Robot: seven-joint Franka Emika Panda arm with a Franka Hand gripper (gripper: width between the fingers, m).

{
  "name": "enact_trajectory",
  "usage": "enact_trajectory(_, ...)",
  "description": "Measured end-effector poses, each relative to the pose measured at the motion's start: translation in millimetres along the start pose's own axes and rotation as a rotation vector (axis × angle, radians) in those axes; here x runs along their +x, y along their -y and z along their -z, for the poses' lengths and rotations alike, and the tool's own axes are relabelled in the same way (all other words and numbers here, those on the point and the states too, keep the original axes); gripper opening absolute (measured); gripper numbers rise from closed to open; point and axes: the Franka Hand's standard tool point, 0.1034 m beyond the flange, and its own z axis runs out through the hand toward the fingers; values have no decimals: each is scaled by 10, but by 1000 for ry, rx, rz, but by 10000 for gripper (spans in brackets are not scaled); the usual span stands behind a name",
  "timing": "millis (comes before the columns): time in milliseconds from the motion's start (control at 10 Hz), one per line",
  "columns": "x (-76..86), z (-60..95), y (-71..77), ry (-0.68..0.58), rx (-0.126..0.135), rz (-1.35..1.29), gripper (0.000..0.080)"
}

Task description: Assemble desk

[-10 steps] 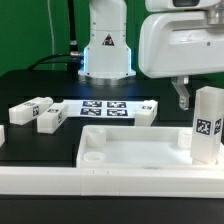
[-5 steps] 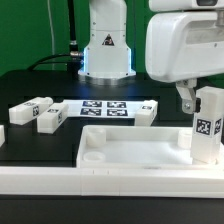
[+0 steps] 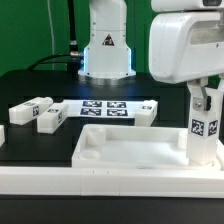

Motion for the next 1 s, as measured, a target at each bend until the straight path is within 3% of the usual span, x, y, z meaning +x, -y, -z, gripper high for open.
enact_trajectory(500, 3, -1, 8, -1, 3, -265, 289)
enact_trajectory(700, -2, -5, 14, -4, 23, -431, 291)
enact_trajectory(1000, -13, -13, 4, -4, 18, -694, 291)
